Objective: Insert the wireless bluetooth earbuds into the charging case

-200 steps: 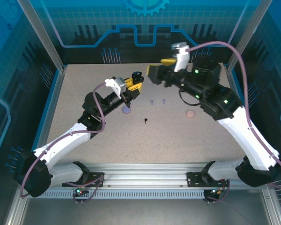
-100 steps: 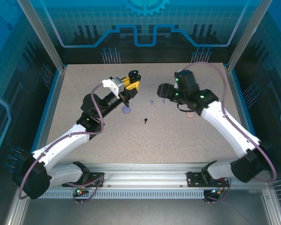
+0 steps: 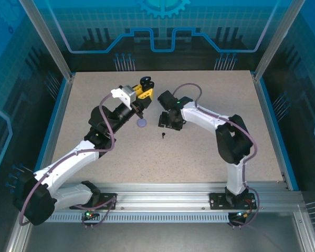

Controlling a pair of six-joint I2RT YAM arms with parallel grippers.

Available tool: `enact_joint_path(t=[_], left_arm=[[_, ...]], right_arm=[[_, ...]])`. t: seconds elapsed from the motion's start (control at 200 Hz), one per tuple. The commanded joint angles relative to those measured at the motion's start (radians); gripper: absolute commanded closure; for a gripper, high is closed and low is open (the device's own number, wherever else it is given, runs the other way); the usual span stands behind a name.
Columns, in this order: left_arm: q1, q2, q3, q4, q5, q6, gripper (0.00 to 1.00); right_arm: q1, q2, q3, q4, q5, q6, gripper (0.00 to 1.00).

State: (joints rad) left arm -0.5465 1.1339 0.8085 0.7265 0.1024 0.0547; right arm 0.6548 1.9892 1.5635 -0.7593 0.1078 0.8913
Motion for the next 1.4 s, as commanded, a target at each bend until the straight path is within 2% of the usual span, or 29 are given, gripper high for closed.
enact_joint_path(t=[0.0,0.145,0.375,1.396], left_arm=[[-0.003,-0.029,-0.009,0.02,-0.031,0.01,1.0],[-0.002,-0.029,-0.012,0.026,-0.033,0.006,1.0],[-0.002,-0.027,-0.018,0.036,-0.036,0.0,1.0],[0.008,-0.034,-0.031,0.045,-0.035,-0.015,1.0]], right_arm=[[0.026,0.06,0.077,-0.077,0.01,0.023,0.44],[0.047,0.129,0.148,-0.138,0.025,0.019,0.47],[0.056,0.199,0.192,-0.175,0.034,0.026,0.56],[0.062,0.303,0.255,-0.21,0.072,-0.003,0.64]])
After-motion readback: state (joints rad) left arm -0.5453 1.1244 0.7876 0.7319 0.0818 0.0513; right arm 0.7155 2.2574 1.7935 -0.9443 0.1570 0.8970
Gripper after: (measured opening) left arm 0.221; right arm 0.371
